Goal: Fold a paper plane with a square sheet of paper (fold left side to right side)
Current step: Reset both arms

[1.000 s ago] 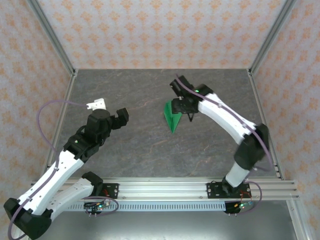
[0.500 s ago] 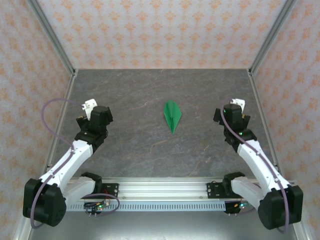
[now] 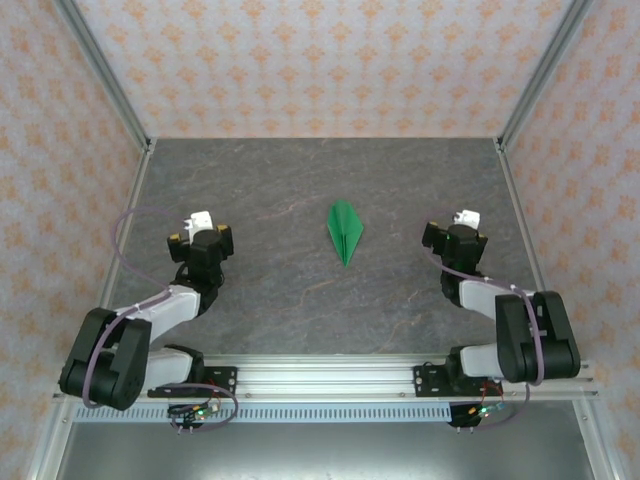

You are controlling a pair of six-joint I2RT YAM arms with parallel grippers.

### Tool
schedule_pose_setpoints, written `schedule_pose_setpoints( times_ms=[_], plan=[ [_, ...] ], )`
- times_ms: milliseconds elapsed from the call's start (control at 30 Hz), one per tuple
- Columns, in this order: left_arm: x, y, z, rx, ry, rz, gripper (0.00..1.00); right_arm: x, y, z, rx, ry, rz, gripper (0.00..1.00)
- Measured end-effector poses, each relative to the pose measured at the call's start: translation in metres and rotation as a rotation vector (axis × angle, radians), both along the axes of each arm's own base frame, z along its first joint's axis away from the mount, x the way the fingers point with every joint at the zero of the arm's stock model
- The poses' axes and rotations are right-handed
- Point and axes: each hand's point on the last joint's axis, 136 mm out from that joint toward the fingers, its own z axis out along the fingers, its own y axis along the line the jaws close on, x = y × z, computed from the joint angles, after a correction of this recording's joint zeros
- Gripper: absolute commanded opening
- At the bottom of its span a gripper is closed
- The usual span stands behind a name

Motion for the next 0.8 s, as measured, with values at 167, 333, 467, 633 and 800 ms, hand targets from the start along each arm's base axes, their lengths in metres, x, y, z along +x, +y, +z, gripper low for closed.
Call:
schedule_pose_setpoints(
  times_ms=[167,333,467,633,800],
  plan=[
    [0.018,-0.005,-0.018,0.0,-0.012,-0.053,1.0,0.011,0.008,-0.025,0.017,0.025,0.047,1.0],
    [0.027,-0.002,-0.035,-0.026,0.034,-0.082,1.0,0.019,0.001,-0.021,0.039,0.015,0.041,1.0],
    [0.035,0.007,-0.026,-0.053,0.001,-0.072,1.0,0.021,-0.001,-0.018,0.044,0.006,0.042,1.0],
    [0.038,0.003,-0.026,-0.064,-0.002,-0.094,1.0,0.021,0.001,-0.018,0.048,0.006,0.049,1.0],
    [0.038,0.002,-0.026,-0.068,-0.002,-0.101,1.0,0.022,0.001,-0.018,0.049,0.006,0.052,1.0]
  ],
)
